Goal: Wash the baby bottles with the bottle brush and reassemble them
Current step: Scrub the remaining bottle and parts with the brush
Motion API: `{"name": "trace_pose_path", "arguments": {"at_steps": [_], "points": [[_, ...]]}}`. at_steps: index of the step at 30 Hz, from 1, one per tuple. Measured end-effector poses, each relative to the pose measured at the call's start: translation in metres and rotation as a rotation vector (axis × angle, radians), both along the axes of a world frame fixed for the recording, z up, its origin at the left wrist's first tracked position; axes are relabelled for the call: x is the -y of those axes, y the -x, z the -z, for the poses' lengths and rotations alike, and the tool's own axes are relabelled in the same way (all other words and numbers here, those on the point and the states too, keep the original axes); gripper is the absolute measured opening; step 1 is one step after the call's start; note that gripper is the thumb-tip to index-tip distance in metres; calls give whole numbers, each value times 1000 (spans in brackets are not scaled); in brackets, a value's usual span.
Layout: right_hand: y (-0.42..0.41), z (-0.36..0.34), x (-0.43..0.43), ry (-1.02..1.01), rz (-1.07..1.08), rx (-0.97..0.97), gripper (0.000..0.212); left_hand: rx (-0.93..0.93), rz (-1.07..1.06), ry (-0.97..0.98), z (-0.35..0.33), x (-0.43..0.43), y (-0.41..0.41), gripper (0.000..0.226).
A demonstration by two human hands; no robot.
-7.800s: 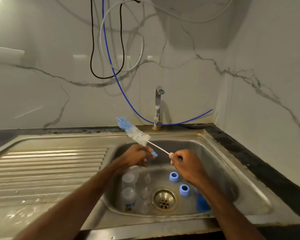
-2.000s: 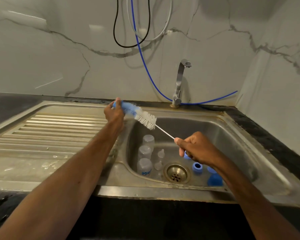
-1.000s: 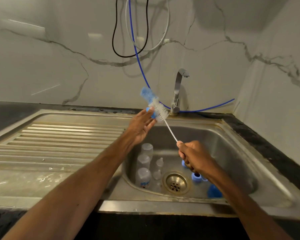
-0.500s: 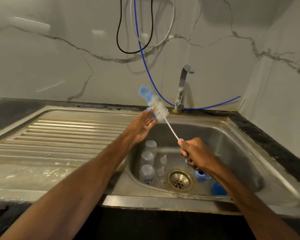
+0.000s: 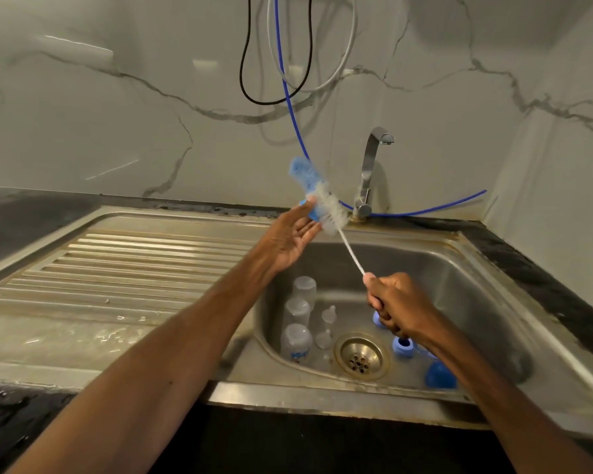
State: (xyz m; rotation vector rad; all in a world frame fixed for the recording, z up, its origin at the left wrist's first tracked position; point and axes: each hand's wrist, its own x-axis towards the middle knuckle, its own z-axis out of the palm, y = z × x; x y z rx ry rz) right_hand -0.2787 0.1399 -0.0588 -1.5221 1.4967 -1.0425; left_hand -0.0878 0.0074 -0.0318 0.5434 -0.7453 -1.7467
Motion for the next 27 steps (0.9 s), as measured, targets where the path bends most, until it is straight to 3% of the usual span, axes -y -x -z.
{"name": "trace_pose_path", "arguments": {"at_steps": [2,7,12,17,22,27], "points": [[4,3,-4,-38,-28,-28,56,-26,-60,-7,4,4,-12,36],[0,-6,7,20,17,21,56,95,134,44,8,-8,7,41],[7,1,-4,-63,-51,-9,56,18,-56,23,8,6,-10,33],[3,-4,8,33,46,4,57,195,143,118,7,-11,12,36],[12,2,-2,-20,-27,-57,57,62,-70,47,8,1,-5,42],[7,-6,9,43,65,-24,55,178,100,110,5,-10,9,31]]}}
